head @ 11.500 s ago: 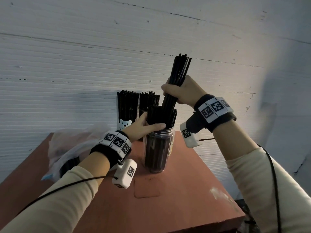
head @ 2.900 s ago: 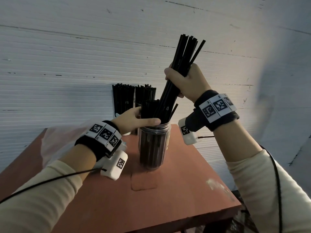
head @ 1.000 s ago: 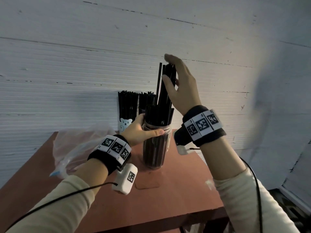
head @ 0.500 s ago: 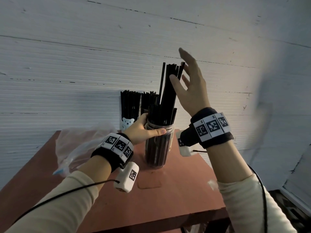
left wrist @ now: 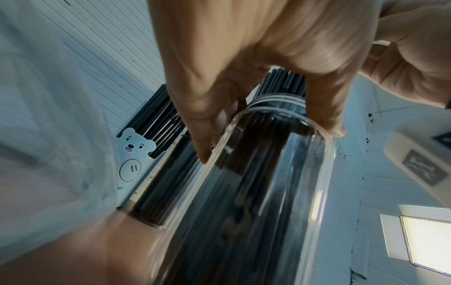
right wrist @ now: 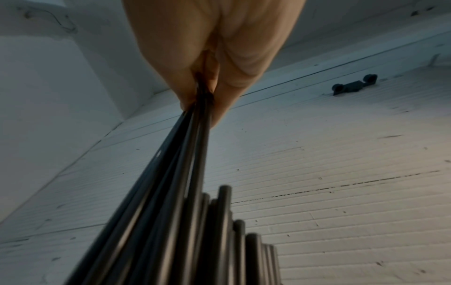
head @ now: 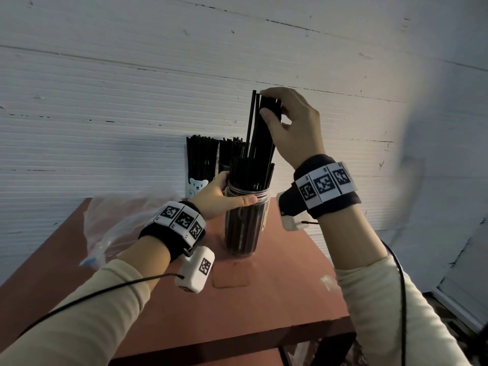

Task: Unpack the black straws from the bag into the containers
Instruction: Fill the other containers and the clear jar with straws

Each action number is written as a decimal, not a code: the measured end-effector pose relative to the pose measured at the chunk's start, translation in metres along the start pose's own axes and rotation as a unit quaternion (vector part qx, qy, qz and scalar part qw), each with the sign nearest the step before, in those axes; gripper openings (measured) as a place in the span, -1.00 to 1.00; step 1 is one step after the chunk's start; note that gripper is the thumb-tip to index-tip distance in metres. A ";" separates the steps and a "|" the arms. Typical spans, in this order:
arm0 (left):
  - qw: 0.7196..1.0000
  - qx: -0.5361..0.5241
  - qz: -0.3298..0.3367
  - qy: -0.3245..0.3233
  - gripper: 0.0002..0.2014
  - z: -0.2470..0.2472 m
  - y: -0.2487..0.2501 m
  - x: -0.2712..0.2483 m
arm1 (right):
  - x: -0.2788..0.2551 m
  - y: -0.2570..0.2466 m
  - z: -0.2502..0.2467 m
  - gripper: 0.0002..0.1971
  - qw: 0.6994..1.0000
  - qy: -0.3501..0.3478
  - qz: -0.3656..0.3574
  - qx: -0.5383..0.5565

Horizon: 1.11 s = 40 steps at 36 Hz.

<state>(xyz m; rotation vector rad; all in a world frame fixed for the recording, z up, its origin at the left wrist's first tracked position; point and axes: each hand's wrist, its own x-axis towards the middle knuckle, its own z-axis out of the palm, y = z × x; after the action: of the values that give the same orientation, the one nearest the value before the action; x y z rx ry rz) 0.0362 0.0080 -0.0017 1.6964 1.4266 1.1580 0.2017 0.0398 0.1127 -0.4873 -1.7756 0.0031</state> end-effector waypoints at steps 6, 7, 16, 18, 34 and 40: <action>1.000 0.004 -0.001 0.006 0.04 0.001 0.001 0.000 | -0.009 0.003 0.005 -0.76 1.000 0.000 0.017 -0.001; 1.000 0.005 -0.004 0.009 0.00 0.002 0.001 0.000 | -0.012 0.004 0.006 -0.76 1.000 -0.001 0.016 -0.002; 1.000 0.012 -0.010 0.010 -0.16 0.001 0.001 0.001 | -0.061 0.010 0.019 -0.76 0.998 -0.029 0.057 0.016; 1.000 0.004 -0.014 0.011 -0.09 0.002 -0.001 0.001 | -0.067 0.009 0.020 -0.76 0.998 -0.022 0.052 0.014; 0.999 -0.018 0.005 0.028 -0.17 0.005 0.001 -0.001 | -0.096 0.006 0.030 -0.78 0.998 0.010 0.062 0.001; 1.000 -0.012 0.005 0.023 -0.15 0.005 0.000 0.000 | -0.090 0.005 0.020 -0.70 0.997 -0.030 0.061 0.019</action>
<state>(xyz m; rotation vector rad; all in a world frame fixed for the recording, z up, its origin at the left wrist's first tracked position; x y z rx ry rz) 0.0408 0.0086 -0.0039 1.6725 1.4284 1.2214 0.2005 0.0204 0.0229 -0.5722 -1.7988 0.1387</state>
